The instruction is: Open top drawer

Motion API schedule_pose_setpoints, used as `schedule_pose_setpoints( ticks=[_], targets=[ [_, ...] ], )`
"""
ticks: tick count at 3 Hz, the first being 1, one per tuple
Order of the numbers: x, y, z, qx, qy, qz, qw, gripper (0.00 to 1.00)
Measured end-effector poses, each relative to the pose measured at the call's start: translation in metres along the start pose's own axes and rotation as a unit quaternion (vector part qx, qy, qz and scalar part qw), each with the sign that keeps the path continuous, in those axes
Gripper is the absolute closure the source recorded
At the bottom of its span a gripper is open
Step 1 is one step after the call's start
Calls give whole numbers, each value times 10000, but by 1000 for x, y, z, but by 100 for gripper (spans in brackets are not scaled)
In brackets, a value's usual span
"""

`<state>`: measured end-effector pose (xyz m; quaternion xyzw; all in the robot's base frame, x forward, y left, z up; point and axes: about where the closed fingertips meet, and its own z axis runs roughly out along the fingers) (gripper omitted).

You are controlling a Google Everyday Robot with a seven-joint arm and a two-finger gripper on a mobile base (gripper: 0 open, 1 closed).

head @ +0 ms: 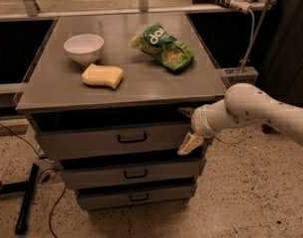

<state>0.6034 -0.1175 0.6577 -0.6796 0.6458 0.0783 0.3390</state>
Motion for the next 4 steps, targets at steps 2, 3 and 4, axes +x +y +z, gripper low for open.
schedule_pose_setpoints(
  ticks=[2, 3, 4],
  targets=[
    [-7, -3, 1, -40, -69, -72, 9999, 65],
    [-8, -3, -1, -42, -75, -76, 9999, 88],
    [-5, 6, -5, -36, -102, -40, 9999, 100]
  ],
)
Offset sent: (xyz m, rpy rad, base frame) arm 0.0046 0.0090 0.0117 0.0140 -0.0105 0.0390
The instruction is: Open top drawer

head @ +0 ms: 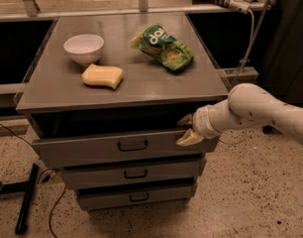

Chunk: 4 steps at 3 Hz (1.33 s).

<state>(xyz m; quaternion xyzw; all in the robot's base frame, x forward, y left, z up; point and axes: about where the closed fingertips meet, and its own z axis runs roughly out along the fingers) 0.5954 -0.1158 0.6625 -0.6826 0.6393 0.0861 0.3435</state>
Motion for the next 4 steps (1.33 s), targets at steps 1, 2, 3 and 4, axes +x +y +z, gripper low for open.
schedule_pose_setpoints(
  ticks=[1, 2, 3, 4],
  targets=[
    [-1, -1, -2, 0, 0, 0, 10000, 100],
    [1, 10, -5, 19, -13, 61, 10000, 100],
    [1, 10, -5, 19, -14, 60, 10000, 82],
    [1, 10, -5, 19, -14, 60, 10000, 58]
  ],
)
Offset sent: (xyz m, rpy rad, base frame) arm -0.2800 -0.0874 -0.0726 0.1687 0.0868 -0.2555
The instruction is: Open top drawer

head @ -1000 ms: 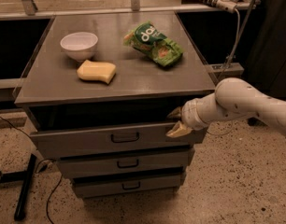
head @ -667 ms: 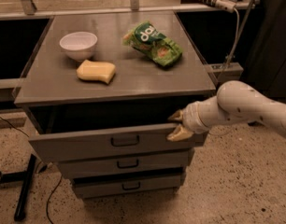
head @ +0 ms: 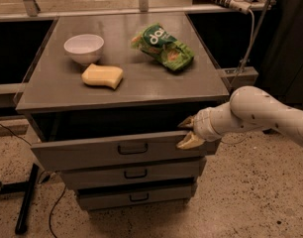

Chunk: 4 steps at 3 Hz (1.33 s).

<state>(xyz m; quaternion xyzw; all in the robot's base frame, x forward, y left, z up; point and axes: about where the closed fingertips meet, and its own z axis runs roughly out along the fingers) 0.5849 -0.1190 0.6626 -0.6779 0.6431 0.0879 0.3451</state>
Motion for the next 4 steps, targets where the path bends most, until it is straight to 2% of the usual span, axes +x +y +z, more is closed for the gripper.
schedule_pose_setpoints(
  ticks=[1, 2, 3, 4],
  targets=[
    [1, 5, -3, -52, -50, 39, 10000, 35],
    [-2, 26, -6, -229, -175, 70, 9996, 37],
    [-3, 26, -7, -229, -175, 70, 9996, 61],
    [0, 35, -13, -249, -171, 103, 9995, 84]
  ],
)
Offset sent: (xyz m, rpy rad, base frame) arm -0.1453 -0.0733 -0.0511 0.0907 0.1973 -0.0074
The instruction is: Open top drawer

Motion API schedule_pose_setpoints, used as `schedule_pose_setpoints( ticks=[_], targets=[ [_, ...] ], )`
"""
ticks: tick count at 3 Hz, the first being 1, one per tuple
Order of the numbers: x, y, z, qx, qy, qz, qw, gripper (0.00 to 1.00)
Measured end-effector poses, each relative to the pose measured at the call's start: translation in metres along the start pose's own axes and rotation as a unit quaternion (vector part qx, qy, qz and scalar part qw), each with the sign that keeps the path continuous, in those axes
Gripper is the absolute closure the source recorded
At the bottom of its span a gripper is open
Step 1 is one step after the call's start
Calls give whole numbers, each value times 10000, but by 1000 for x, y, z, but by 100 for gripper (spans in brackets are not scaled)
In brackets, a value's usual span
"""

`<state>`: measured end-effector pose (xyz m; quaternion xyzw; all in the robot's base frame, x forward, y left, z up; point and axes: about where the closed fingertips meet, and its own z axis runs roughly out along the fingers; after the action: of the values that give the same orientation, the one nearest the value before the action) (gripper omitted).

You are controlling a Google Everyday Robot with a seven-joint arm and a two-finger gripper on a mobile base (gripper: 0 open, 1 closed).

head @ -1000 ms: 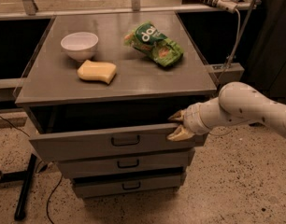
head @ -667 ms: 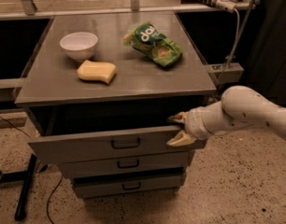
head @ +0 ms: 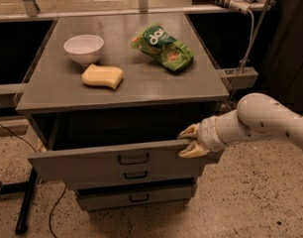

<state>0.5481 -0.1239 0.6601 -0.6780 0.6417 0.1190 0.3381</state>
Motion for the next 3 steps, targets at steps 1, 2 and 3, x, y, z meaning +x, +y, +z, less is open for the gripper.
schedule_pose_setpoints(
  ticks=[1, 2, 3],
  targets=[
    [-1, -1, -2, 0, 0, 0, 10000, 100],
    [1, 9, -5, 11, -5, 37, 10000, 100],
    [1, 9, -5, 10, -5, 37, 10000, 81]
  ],
)
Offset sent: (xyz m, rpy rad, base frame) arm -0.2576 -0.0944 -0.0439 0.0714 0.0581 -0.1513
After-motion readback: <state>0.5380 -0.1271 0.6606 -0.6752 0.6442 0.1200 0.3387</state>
